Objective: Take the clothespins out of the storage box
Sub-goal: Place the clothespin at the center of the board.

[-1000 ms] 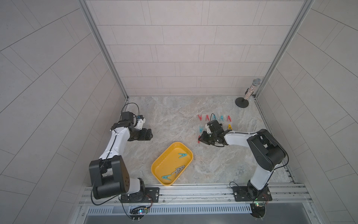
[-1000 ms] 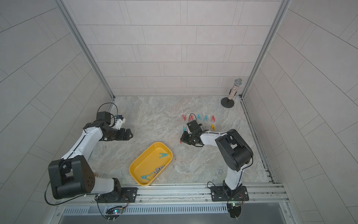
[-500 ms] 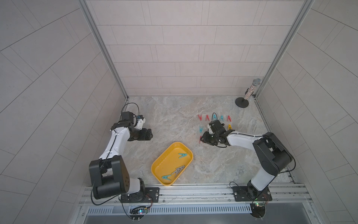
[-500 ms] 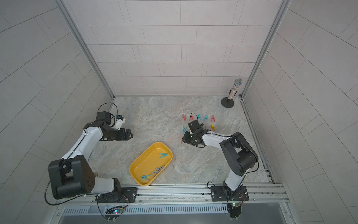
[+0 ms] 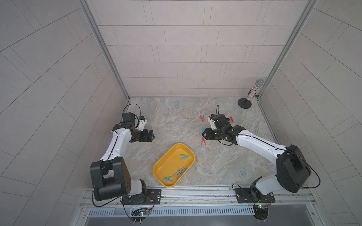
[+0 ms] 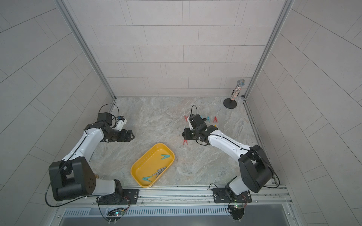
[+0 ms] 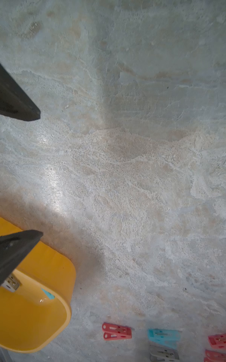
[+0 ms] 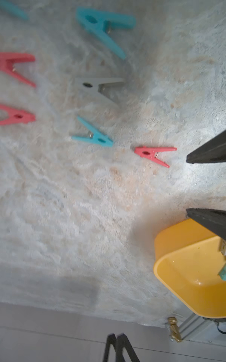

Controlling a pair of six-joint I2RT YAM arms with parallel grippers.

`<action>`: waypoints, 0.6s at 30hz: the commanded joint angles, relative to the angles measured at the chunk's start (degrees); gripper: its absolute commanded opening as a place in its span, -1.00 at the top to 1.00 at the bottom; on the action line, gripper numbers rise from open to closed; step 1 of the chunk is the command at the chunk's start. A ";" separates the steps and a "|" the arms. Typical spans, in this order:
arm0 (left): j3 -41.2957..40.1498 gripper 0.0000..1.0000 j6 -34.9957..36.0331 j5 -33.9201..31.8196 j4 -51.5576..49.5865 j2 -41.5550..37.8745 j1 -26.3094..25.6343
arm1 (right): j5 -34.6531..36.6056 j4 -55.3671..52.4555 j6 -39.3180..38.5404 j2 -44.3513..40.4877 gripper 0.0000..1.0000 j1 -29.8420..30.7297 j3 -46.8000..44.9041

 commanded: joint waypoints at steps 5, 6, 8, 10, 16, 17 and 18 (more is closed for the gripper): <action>-0.09 -0.90 0.25 -1.55 -0.47 -1.21 -0.17 | 3.33 -9.21 -15.90 -1.19 0.20 10.25 7.17; -0.15 -0.90 0.18 -1.78 -0.46 -1.24 -0.17 | 3.80 -9.88 -17.67 -0.57 0.20 12.22 8.06; -0.14 -0.90 0.07 -2.19 -0.25 -1.31 -0.17 | 5.10 -11.96 -22.13 1.87 0.20 16.94 10.65; -0.17 -0.89 -0.06 -2.52 -0.16 -1.37 -0.17 | 6.22 -14.66 -25.25 5.13 0.19 20.83 13.65; -0.18 -0.89 -0.19 -3.35 -0.02 -1.62 -0.14 | 9.46 -21.66 -31.48 16.06 0.18 28.89 22.36; -0.17 -0.89 -0.25 -3.50 0.05 -1.58 -0.08 | 10.19 -23.27 -32.36 17.98 0.18 29.69 24.04; -0.13 -0.89 -0.28 -3.64 0.12 -1.61 -0.04 | 10.75 -24.02 -32.95 19.47 0.19 30.22 25.05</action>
